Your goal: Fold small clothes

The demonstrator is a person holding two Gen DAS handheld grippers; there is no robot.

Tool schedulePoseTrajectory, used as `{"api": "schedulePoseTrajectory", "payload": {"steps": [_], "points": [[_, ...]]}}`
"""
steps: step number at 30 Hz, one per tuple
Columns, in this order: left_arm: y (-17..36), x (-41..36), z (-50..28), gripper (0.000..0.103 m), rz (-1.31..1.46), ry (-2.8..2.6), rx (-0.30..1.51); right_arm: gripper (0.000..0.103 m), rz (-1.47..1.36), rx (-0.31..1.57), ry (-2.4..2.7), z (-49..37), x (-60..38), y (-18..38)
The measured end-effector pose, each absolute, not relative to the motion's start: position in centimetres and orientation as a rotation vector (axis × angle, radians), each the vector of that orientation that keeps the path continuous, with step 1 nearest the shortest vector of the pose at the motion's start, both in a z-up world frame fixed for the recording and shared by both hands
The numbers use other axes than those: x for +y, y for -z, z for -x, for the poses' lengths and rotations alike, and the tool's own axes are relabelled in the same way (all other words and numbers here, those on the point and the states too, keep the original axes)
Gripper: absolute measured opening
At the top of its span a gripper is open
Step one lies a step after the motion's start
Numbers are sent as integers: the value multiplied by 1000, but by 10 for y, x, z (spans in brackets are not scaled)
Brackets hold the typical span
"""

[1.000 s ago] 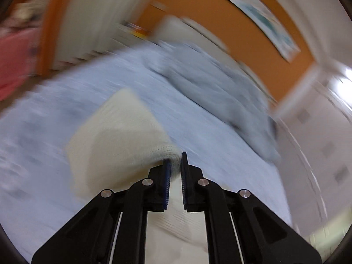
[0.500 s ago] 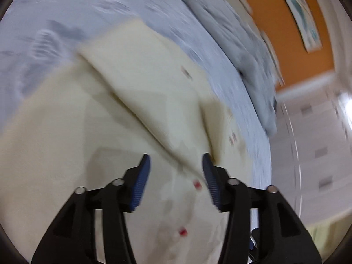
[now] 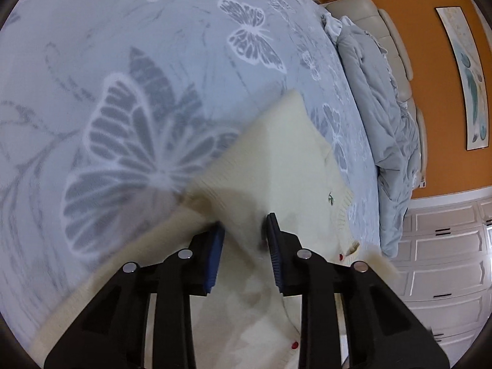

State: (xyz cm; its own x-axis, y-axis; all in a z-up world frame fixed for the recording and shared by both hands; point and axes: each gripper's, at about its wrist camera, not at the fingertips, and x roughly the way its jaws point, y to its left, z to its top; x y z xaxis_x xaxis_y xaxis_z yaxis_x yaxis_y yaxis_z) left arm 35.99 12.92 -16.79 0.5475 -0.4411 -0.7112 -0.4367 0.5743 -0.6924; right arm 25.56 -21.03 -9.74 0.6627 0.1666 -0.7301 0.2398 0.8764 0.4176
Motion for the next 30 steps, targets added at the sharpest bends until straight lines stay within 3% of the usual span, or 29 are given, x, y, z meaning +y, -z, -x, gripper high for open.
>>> {"api": "schedulePoseTrajectory", "payload": {"steps": [1, 2, 4, 6, 7, 8, 10, 11, 12, 13, 19, 23, 27, 30], "points": [[169, 133, -346, 28, 999, 16, 1040, 12, -572, 820, 65, -245, -226, 97], [170, 130, -346, 28, 976, 27, 1038, 23, -629, 815, 112, -232, -248, 108], [170, 126, -337, 28, 927, 25, 1016, 24, -682, 947, 155, -227, -274, 142], [169, 124, -332, 28, 913, 14, 1007, 25, -798, 951, 101, -218, -291, 159], [168, 124, -330, 28, 915, 10, 1005, 32, -832, 923, 99, -215, -296, 157], [169, 125, -331, 28, 923, 6, 1005, 46, -848, 909, 102, -215, -298, 155], [169, 125, -331, 28, 927, 0, 1008, 58, -876, 887, 99, -220, -300, 152], [167, 124, -332, 27, 922, -3, 1009, 54, -886, 892, 108, -226, -301, 154], [165, 125, -330, 22, 913, -8, 1009, 42, -884, 907, 118, -230, -300, 157], [160, 125, -330, 14, 900, -18, 998, 11, -865, 928, 123, -236, -299, 157], [150, 125, -324, 11, 882, 9, 948, 8, -694, 696, 11, -223, -290, 78], [170, 125, -324, 11, 881, -9, 986, 7, -690, 984, 124, -233, -308, 162], [165, 127, -327, 12, 847, -1, 996, 8, -674, 857, 74, -227, -303, 133], [166, 124, -327, 13, 803, 14, 999, 8, -646, 976, 95, -234, -311, 166]]}}
